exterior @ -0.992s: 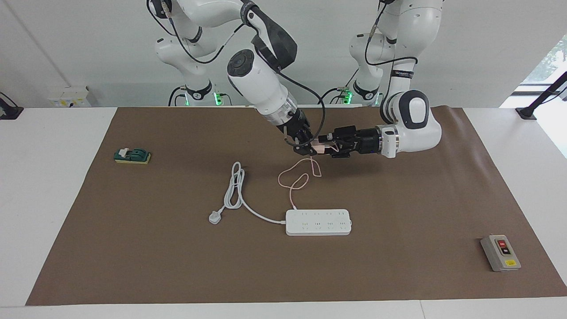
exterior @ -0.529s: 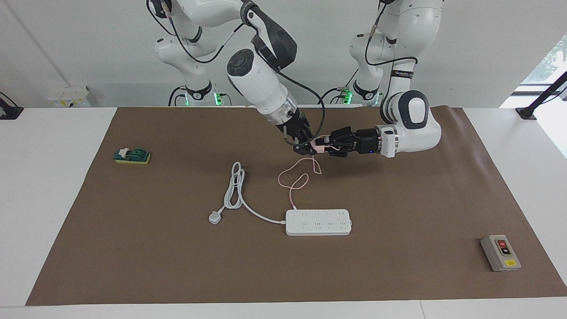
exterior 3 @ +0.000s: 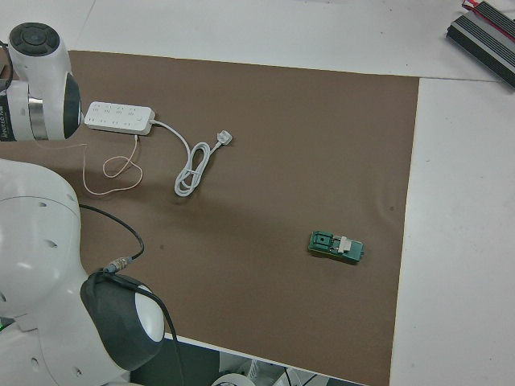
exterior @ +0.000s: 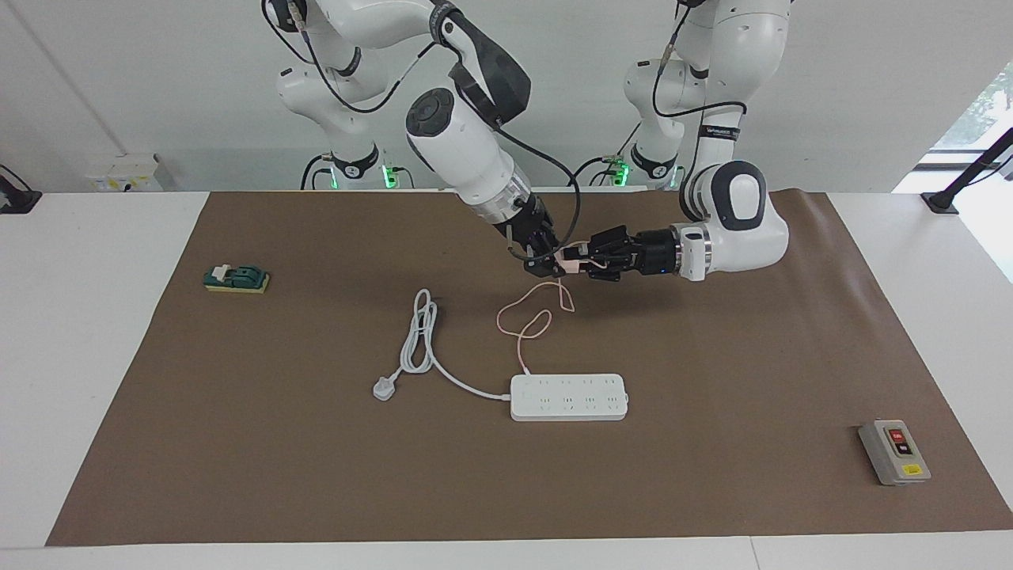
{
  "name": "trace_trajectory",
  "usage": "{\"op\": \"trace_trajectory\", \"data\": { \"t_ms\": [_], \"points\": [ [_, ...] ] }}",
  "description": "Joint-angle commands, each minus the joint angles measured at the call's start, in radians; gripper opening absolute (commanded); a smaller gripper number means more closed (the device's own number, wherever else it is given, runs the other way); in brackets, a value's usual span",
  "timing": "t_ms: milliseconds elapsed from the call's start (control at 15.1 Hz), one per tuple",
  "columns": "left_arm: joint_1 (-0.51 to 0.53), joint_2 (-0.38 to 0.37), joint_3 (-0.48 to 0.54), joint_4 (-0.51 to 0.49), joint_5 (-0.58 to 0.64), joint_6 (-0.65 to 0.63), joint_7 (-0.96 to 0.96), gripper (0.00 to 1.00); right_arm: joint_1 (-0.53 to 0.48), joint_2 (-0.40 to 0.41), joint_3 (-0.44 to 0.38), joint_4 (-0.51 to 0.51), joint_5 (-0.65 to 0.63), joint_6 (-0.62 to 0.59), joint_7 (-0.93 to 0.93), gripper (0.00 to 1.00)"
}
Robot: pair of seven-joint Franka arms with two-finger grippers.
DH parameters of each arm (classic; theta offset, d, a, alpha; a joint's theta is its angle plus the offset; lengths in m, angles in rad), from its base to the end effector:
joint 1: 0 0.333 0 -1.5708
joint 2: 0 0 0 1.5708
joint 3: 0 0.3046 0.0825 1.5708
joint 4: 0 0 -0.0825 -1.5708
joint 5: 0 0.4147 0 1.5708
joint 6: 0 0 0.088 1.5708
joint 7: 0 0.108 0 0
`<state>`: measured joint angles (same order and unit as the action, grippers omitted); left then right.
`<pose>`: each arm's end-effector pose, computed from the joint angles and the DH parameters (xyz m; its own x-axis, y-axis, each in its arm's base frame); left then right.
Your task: Plug charger into power strip
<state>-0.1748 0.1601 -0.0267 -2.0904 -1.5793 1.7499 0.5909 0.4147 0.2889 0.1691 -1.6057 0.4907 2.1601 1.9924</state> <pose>0.5573 -0.2060 0.3585 0.9955 -0.0475 -0.0819 0.0766 -0.1054 0.9915 0.5795 0.3920 0.4747 -0.0697 -0.8486 -0.5245 -0.9975 0.0660 0.0258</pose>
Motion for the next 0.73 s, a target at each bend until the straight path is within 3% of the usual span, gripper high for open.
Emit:
{"op": "trace_trajectory", "data": {
  "t_ms": [0, 265, 661],
  "points": [
    [0.017, -0.004, 0.01, 0.024, 0.07, -0.004, -0.086, 0.0, -0.005, -0.025, 0.001, -0.025, -0.007, 0.004, -0.017, 1.0],
    [0.023, -0.014, 0.013, 0.046, 0.178, -0.013, -0.129, 0.0, -0.007, -0.025, 0.001, -0.023, -0.007, 0.004, -0.02, 1.0],
    [0.015, 0.018, 0.01, 0.321, 0.702, 0.006, -0.164, 0.0, -0.033, -0.031, 0.001, -0.022, -0.009, -0.017, -0.052, 1.0]
  ]
}}
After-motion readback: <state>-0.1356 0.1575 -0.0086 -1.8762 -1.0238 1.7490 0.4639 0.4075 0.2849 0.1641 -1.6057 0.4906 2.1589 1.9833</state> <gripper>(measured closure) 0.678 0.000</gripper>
